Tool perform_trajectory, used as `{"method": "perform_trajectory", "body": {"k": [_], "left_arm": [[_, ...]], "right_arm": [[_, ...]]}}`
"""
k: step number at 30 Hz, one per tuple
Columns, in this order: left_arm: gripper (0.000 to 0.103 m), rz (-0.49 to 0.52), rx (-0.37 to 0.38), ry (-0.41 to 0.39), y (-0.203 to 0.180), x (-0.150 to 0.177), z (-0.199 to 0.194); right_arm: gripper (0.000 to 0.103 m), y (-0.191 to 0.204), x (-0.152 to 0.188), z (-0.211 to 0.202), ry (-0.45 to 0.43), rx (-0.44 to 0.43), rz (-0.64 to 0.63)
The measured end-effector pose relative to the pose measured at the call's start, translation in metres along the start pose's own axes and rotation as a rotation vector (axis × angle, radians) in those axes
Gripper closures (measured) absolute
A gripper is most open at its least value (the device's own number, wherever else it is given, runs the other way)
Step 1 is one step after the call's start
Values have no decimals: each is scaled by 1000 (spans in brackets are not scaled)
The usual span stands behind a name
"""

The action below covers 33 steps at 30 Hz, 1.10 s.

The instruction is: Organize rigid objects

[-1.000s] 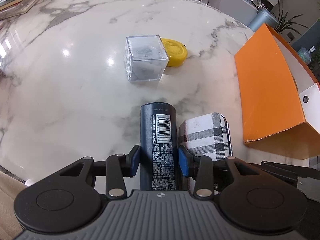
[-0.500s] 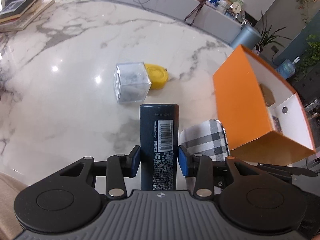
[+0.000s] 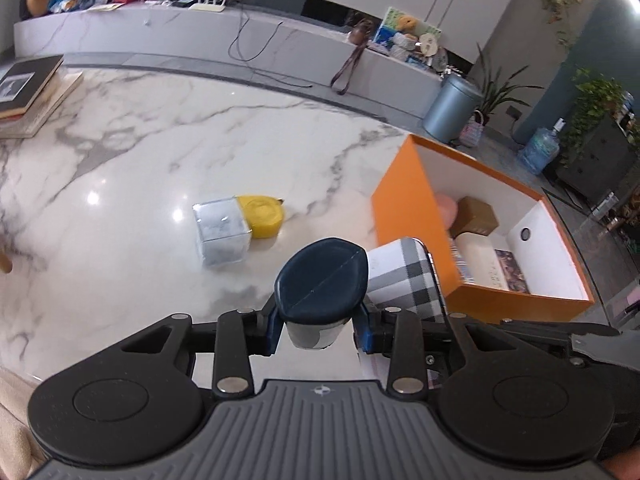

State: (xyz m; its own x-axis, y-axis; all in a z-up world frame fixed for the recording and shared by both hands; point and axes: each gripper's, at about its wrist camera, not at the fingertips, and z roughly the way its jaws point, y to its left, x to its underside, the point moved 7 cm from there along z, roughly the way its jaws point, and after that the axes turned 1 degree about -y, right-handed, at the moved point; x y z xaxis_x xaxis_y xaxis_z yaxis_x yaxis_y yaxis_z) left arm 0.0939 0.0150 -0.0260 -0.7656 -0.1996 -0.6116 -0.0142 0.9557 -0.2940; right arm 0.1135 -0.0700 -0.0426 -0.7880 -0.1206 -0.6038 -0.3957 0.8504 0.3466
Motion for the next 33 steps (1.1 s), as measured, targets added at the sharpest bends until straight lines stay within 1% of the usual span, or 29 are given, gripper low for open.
{"method": "perform_trajectory", "body": {"k": [5, 11, 15, 21, 25, 33], "left_arm": [[62, 52, 16, -28, -20, -7, -12], [62, 98, 58, -67, -46, -28, -24], [62, 143, 84, -94, -67, -42, -28], [62, 205, 139, -121, -105, -63, -26], [63, 249, 180, -121, -133, -70, -17], [64, 279, 235, -48, -168, -67, 33]], "right_arm": [[85, -4, -5, -17, -33, 7, -4], [85, -13, -23, -46, -98, 18, -14], [85, -26, -35, -65, -144, 57, -19], [84, -57, -58, -98, -214, 120, -7], [84, -84, -69, -115, -240, 186, 6], [84, -143, -63, -114, -199, 316, 51]]}}
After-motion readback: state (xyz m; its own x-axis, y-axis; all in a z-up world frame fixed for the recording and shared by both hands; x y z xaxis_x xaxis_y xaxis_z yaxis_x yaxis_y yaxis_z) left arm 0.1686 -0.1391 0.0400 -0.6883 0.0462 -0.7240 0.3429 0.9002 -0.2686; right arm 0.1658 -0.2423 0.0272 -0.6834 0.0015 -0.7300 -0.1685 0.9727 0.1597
